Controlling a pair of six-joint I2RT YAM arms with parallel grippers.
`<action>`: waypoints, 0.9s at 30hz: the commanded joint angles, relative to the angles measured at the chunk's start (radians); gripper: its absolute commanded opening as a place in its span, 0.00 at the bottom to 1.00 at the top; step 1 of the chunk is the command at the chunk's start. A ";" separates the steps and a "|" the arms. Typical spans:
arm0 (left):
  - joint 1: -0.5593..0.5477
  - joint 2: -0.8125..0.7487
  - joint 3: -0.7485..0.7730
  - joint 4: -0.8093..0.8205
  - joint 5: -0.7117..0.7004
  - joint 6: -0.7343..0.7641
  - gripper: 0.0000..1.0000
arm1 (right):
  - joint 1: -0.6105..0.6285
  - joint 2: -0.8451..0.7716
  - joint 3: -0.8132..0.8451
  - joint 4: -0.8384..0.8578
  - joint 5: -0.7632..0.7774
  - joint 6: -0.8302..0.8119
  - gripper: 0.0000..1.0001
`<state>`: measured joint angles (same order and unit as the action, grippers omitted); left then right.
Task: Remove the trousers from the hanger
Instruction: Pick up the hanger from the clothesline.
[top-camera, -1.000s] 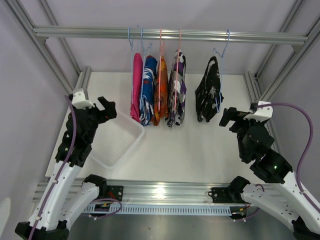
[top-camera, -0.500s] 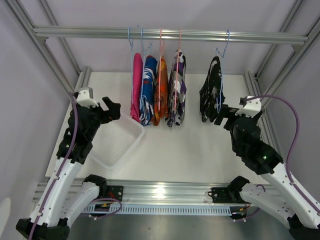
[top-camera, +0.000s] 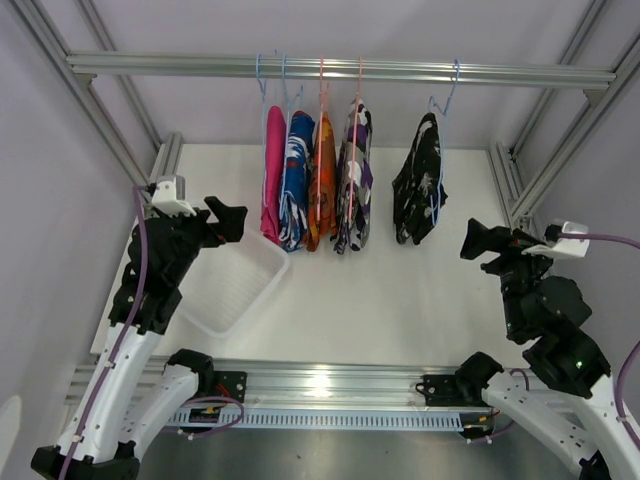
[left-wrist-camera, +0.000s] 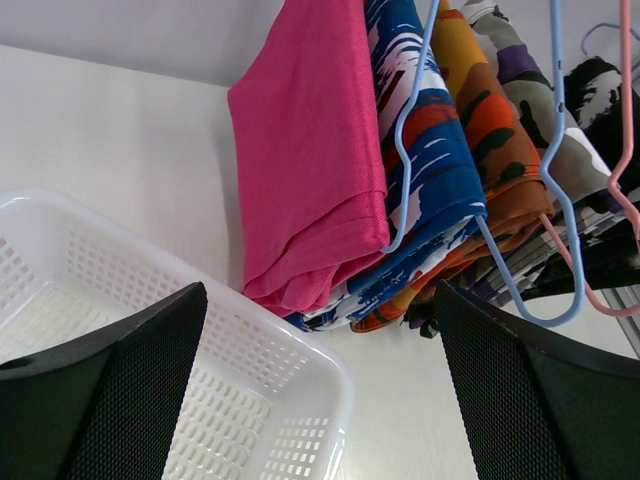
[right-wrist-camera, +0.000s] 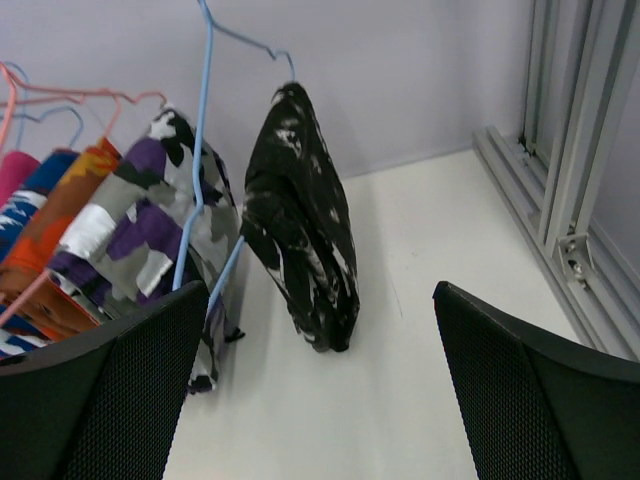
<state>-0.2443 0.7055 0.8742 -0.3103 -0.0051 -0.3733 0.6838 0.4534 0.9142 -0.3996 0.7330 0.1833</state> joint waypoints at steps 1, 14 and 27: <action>0.016 -0.014 0.020 0.043 0.042 0.014 0.99 | -0.001 0.011 0.041 0.048 0.006 -0.025 1.00; 0.027 -0.021 0.020 0.039 0.047 0.010 0.99 | -0.067 0.419 0.532 -0.062 -0.102 -0.021 0.99; 0.025 -0.044 0.014 0.043 0.042 0.013 0.99 | -0.573 0.843 1.012 -0.384 -0.883 0.243 1.00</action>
<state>-0.2306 0.6697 0.8742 -0.3004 0.0303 -0.3733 0.1898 1.2457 1.8797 -0.6773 0.1276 0.3374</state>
